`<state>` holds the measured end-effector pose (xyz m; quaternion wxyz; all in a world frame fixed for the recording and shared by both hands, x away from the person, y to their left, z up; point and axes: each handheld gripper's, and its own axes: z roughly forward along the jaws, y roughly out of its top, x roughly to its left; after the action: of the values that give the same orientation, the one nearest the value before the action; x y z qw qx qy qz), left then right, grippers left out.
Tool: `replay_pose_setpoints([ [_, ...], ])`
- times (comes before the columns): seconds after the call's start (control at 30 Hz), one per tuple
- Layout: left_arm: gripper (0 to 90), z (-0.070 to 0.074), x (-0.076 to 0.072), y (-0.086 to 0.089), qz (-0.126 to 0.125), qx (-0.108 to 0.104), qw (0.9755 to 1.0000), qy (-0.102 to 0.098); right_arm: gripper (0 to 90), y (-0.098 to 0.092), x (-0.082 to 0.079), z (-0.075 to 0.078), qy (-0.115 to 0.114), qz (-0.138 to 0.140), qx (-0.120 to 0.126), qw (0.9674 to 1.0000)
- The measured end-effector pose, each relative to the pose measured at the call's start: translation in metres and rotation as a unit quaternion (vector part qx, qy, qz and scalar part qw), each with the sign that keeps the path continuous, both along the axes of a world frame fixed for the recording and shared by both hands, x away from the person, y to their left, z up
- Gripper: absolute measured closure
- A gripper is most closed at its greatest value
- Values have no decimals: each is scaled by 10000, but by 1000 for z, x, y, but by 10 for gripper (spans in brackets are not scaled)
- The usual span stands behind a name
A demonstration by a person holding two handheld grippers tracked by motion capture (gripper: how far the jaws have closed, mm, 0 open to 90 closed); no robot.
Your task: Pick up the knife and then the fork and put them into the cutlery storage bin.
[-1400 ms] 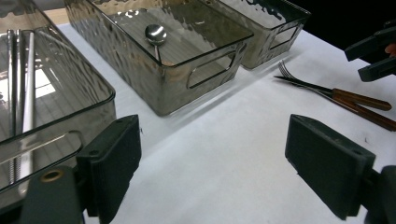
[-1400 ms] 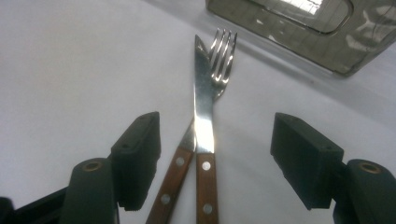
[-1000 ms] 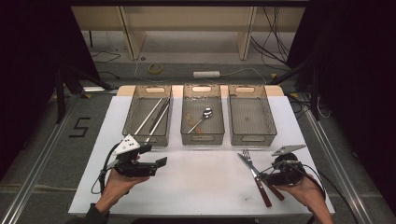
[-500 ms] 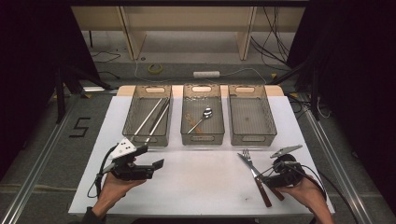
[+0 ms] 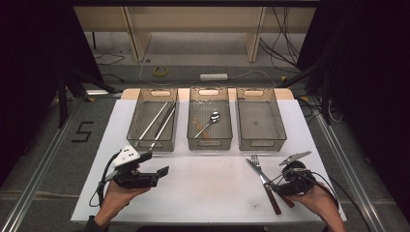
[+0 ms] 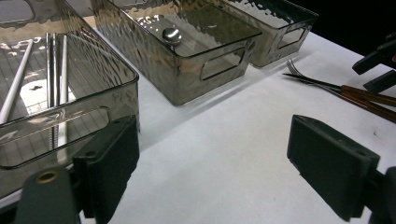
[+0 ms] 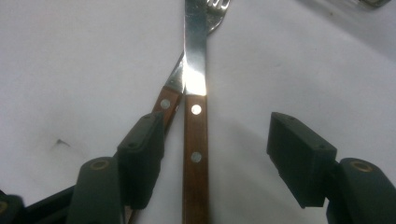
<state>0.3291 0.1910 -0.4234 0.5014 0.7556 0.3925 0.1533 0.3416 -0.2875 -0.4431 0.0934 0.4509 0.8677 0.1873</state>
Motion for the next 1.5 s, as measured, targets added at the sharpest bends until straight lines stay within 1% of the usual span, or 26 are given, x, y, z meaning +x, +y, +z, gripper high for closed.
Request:
replay_pose_setpoints([
  [0.1,164,0,-1,0,-27,35,10000,8,406,0,0,0,58,20,-48,10000],
  [0.2,163,0,-3,0,-20,24,10000,10,433,1,1,1,124,37,-142,9998],
  [0.33,163,0,-6,0,-29,73,10000,-27,467,4,1,1,259,75,-218,9994],
  [0.4,163,0,-7,0,-35,49,10000,-17,490,6,2,0,316,93,-284,9991],
  [0.5,163,0,-8,1,-50,91,9999,-21,525,8,3,-2,420,110,-420,9982],
  [0.6,163,0,-9,1,-40,78,10000,-23,567,11,4,-4,516,111,-472,9975],
  [0.7,163,0,-9,1,-40,81,10000,-15,597,12,6,-6,565,103,-531,9969],
  [0.83,163,0,-9,0,-47,102,9999,-28,629,13,7,-9,688,157,-539,9960],
  [1.1,163,0,-9,1,-39,103,9999,-29,669,17,6,-10,636,214,-724,9951],
  [1.5,163,-1,-10,-1,-51,131,9999,-23,763,20,8,-10,676,217,-728,9948],
])
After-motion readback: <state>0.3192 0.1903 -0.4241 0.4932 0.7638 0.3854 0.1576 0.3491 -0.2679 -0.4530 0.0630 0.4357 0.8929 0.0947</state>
